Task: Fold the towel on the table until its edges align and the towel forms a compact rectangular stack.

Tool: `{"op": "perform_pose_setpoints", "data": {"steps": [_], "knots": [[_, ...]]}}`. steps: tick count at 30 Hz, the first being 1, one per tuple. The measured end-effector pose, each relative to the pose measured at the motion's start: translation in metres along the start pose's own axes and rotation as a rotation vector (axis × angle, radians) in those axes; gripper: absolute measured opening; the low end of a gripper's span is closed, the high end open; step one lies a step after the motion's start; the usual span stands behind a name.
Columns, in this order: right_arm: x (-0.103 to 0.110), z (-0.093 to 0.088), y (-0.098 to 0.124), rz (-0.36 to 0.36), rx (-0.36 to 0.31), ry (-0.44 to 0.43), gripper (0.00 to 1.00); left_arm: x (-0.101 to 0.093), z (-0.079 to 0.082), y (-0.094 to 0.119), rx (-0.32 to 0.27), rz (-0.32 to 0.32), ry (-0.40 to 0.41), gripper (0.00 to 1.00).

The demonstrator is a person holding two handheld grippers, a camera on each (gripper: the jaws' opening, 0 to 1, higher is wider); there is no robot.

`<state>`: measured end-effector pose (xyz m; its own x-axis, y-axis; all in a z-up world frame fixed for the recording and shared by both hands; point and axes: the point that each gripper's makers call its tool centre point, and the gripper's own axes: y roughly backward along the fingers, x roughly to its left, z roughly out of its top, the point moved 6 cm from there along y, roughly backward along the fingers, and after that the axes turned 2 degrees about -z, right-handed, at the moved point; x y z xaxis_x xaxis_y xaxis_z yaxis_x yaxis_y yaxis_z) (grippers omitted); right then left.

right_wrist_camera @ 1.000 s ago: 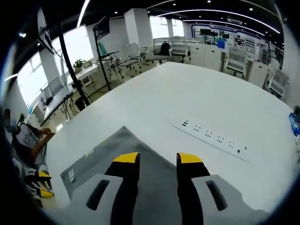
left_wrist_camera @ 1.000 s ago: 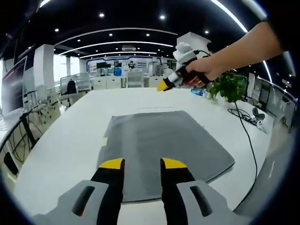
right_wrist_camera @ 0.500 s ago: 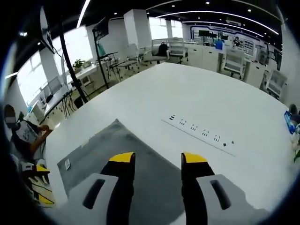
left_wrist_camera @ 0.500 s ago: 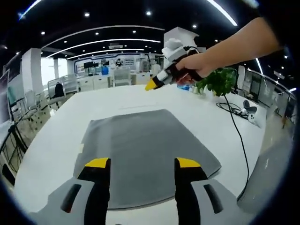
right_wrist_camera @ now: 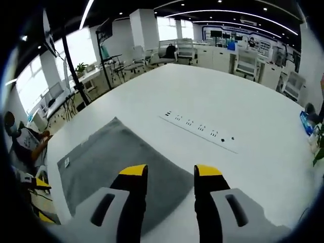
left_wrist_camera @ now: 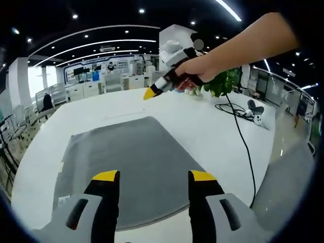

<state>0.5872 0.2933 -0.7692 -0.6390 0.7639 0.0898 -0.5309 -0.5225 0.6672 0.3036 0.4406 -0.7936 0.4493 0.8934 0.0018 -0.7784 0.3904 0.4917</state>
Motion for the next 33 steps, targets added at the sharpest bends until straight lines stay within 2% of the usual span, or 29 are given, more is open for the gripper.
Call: {"op": "perform_pose_setpoints", "data": {"steps": [6, 14, 18, 26, 28, 30, 33], "knots": [[-0.01, -0.011, 0.002, 0.01, -0.005, -0.026, 0.36, -0.029, 0.0, -0.006, 0.037, -0.054, -0.046, 0.56], [-0.018, -0.027, -0.004, 0.018, 0.016, -0.046, 0.33, -0.056, -0.001, -0.017, 0.064, -0.122, -0.084, 0.53], [-0.025, -0.035, -0.014, 0.025, 0.029, -0.052, 0.33, -0.07, -0.012, -0.027, 0.093, -0.179, -0.099, 0.51], [-0.03, -0.05, -0.012, 0.036, 0.042, -0.073, 0.32, -0.09, -0.026, -0.038, 0.138, -0.24, -0.116, 0.48], [-0.031, -0.056, -0.015, 0.039, 0.048, -0.075, 0.31, -0.096, -0.029, -0.042, 0.153, -0.264, -0.126, 0.43], [-0.033, -0.058, -0.016, 0.036, 0.06, -0.035, 0.3, -0.1, -0.031, -0.047, 0.16, -0.289, -0.124, 0.39], [-0.032, -0.059, -0.014, 0.042, 0.065, -0.041, 0.28, -0.106, -0.034, -0.054, 0.183, -0.307, -0.133, 0.36]]}}
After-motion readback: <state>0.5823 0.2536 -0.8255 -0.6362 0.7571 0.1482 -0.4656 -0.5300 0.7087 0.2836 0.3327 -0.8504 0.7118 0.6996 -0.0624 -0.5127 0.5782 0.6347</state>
